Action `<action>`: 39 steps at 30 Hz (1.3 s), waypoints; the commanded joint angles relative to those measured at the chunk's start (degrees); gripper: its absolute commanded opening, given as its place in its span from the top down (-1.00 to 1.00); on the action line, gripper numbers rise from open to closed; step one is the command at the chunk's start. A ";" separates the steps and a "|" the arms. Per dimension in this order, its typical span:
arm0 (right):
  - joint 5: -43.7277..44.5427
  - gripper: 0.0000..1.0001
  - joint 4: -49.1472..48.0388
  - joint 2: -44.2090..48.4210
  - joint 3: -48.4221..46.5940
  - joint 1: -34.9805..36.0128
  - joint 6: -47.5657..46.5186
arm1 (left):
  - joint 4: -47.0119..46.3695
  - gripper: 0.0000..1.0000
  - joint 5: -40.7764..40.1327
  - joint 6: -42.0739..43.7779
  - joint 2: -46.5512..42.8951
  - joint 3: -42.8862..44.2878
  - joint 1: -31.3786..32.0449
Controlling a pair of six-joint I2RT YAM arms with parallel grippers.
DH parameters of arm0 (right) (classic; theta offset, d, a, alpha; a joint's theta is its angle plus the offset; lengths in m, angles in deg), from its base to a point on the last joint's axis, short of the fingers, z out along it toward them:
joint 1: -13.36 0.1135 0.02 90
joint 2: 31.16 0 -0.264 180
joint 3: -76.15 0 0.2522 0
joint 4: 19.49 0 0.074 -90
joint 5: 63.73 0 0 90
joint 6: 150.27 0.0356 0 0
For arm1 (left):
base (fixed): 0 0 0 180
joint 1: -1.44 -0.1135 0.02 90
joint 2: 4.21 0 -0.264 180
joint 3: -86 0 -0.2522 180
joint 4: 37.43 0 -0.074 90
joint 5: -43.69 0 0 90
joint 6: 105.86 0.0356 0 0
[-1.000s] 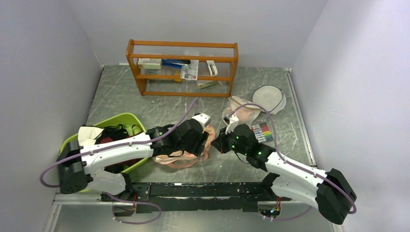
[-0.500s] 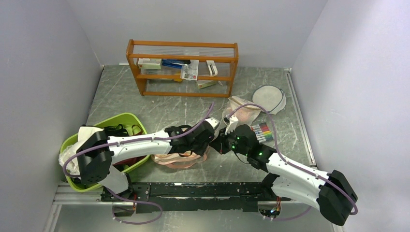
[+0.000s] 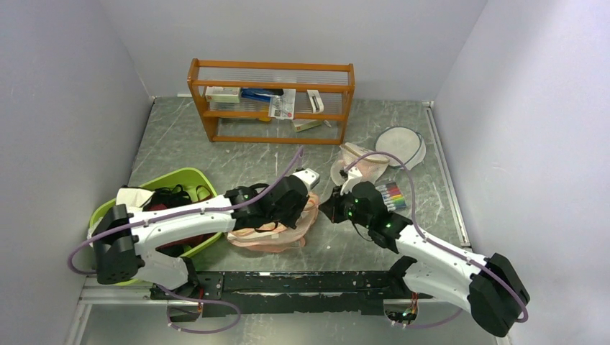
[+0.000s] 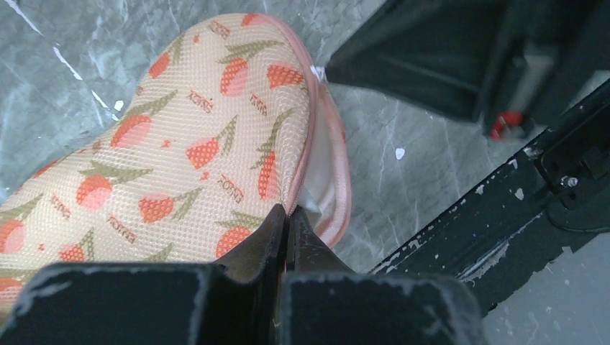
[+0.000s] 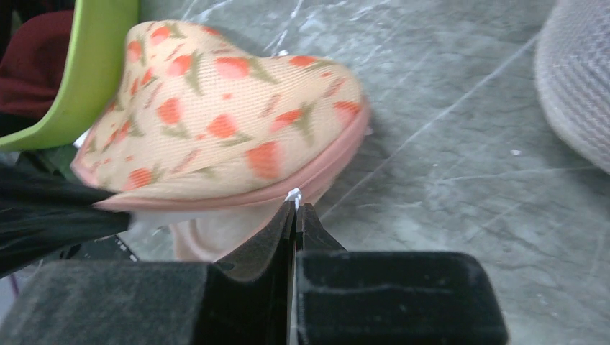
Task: Unzip the laundry bag and remove the bra
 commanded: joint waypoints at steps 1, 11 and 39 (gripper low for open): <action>-1.18 1.00 -2.52 -2.10 0.96 -4.35 -2.39 | 3.75 0.86 1.52 1.81 -4.00 0.46 0.18; -9.54 1.00 -15.54 -10.94 1.64 -9.66 -6.44 | 6.55 0.86 3.06 4.29 -9.63 4.64 0.35; -5.82 0.31 0.83 -10.43 -0.48 -10.96 -1.07 | 5.84 0.86 0.05 3.10 -4.92 0.63 1.43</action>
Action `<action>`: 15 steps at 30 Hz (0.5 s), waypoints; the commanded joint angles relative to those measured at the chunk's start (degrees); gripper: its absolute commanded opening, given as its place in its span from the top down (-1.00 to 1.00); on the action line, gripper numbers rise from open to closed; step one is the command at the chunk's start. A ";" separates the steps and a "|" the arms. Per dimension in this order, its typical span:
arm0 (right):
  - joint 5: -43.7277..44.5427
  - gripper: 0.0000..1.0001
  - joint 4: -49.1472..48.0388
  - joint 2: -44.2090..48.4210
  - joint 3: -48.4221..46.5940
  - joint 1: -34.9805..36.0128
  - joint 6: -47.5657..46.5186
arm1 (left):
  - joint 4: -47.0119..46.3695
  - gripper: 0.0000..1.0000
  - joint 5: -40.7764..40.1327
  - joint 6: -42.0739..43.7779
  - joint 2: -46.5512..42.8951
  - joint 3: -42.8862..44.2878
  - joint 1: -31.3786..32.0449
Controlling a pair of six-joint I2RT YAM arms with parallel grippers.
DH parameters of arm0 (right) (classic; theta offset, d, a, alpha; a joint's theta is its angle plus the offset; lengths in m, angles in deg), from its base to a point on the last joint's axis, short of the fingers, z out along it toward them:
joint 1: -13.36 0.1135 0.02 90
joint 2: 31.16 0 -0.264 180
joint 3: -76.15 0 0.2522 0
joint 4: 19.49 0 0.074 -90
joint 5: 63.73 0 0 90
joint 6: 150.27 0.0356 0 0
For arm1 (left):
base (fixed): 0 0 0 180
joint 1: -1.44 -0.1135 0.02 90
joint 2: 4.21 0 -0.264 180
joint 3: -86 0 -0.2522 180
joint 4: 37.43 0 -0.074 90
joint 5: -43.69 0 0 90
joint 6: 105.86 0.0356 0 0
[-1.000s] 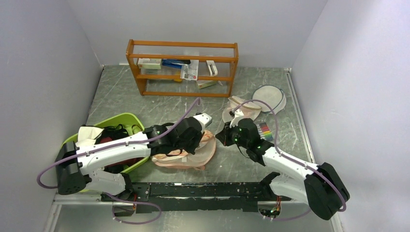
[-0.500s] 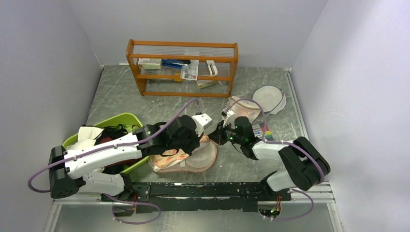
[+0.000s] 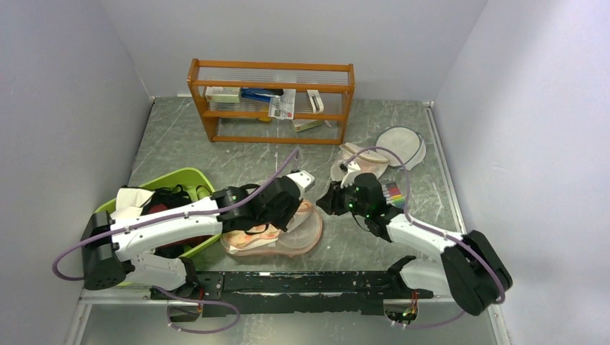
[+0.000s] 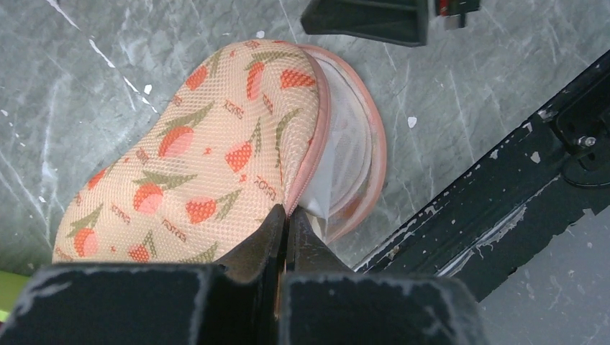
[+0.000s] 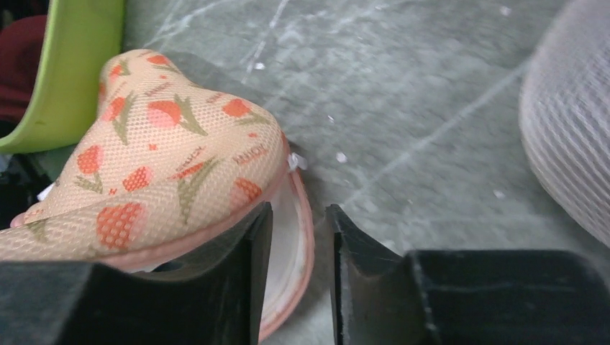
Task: Unzip the laundry bag and remove the bra
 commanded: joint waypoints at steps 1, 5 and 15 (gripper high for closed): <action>8.98 0.24 20.95 6.85 -1.47 -0.41 4.22 | -2.45 0.86 2.09 -0.22 2.92 -0.57 0.32; 7.78 0.07 25.69 13.08 0.54 -0.54 7.80 | -4.80 0.72 5.69 0.76 4.87 -1.10 0.41; 5.34 -0.06 30.42 19.43 0.32 -0.50 8.66 | -4.38 -0.26 7.84 -1.34 1.30 -5.47 0.48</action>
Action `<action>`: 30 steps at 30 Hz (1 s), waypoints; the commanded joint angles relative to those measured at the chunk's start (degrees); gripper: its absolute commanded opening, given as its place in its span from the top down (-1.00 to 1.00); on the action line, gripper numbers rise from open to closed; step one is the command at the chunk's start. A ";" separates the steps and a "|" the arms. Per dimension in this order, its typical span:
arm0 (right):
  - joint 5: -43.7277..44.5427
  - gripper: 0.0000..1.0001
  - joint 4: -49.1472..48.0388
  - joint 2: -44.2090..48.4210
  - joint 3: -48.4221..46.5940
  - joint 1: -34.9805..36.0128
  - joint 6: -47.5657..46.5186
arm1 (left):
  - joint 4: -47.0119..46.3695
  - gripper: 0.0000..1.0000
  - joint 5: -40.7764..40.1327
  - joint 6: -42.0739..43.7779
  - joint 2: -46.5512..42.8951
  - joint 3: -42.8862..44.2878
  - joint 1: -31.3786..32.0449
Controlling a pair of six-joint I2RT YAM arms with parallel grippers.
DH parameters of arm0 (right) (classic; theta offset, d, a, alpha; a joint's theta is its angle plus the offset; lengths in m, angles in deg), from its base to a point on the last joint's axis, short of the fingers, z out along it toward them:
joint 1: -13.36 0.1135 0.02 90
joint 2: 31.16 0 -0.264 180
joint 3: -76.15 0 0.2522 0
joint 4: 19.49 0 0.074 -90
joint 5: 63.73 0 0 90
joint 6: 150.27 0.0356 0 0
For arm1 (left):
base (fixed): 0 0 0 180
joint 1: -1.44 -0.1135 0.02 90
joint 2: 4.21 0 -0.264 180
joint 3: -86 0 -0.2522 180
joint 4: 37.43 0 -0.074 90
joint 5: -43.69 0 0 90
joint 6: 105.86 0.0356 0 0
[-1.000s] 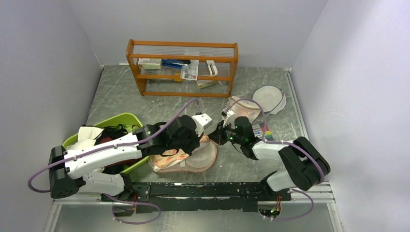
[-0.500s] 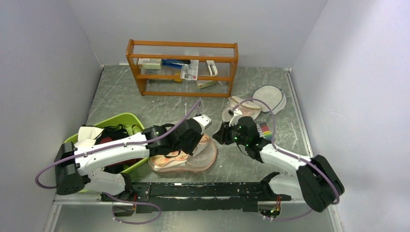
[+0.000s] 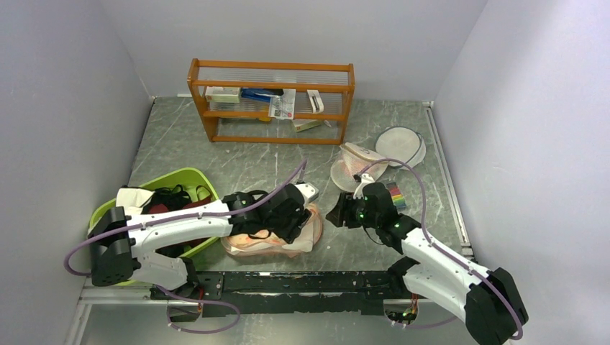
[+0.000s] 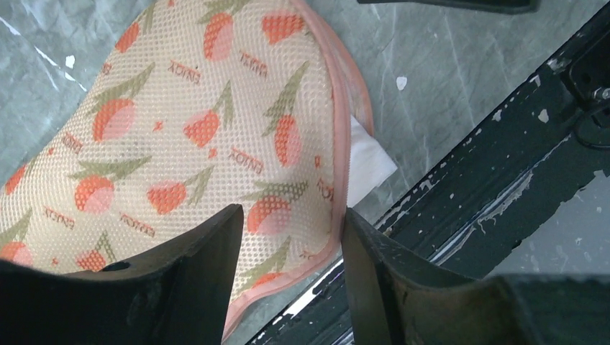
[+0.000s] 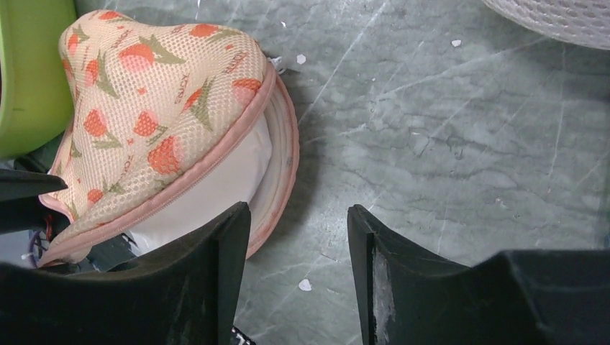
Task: Unzip the laundry bag and remove the bra
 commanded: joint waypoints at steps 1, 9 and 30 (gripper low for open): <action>-2.69 -0.10 2.98 0.43 -2.00 -0.30 -0.07 | 0.75 -0.26 0.82 -1.67 -3.98 -1.56 0.36; -15.58 -0.31 -8.36 -3.88 -0.59 2.67 1.22 | 3.58 -0.19 -3.17 -5.78 -6.69 -0.88 0.37; 3.00 0.12 -36.73 -17.60 0.40 20.16 23.14 | 7.93 -0.81 -7.48 -9.26 -15.19 -1.53 0.35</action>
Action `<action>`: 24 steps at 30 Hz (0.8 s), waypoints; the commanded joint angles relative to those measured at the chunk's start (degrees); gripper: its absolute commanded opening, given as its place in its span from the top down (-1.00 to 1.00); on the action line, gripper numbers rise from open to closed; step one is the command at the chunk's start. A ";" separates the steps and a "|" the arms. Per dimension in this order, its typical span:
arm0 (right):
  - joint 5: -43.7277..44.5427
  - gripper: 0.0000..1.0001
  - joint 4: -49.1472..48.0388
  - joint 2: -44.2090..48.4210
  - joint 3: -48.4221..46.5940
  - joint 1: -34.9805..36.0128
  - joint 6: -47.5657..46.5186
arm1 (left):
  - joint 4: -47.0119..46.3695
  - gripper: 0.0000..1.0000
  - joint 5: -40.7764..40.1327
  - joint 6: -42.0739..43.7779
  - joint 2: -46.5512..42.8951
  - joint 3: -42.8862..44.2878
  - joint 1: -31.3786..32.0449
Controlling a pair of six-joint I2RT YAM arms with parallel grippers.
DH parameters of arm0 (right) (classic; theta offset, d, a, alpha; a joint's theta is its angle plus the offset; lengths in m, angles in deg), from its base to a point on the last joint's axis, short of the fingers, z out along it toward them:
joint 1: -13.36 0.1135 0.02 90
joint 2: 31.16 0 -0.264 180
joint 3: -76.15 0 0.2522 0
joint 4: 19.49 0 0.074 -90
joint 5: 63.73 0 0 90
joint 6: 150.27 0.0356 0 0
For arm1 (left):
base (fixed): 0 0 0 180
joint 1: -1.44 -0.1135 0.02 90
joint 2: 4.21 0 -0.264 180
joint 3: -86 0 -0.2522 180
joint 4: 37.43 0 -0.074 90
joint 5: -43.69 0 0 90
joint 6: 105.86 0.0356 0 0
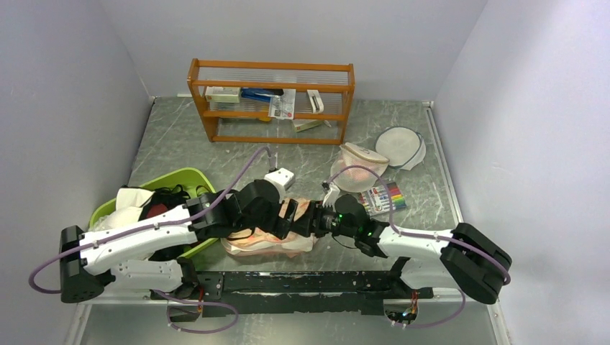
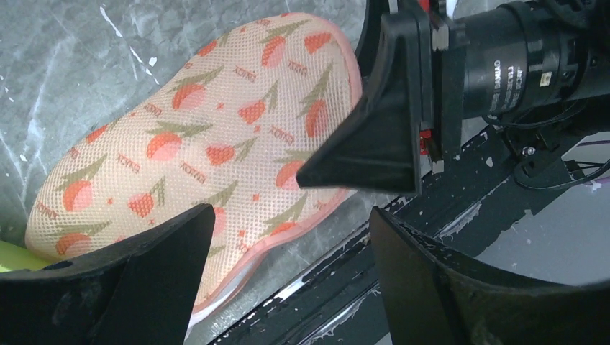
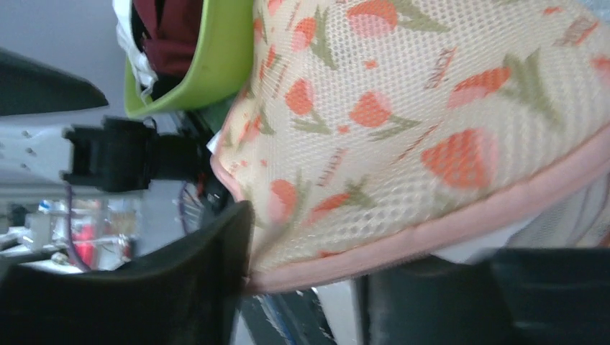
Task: Unzip the laundry bag and remove the bra
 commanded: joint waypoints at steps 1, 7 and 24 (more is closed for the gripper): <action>6.05 0.26 -1.24 -0.09 -2.28 -0.44 6.26 | 2.76 -0.83 -0.24 -1.39 -1.82 -1.97 0.36; 7.97 0.70 3.19 8.98 1.70 -2.92 9.32 | 2.04 -0.95 1.36 -0.53 1.46 -3.76 1.02; 5.17 0.85 26.30 30.00 1.24 -11.14 7.52 | 12.31 -0.39 -21.75 -6.86 23.79 7.92 10.99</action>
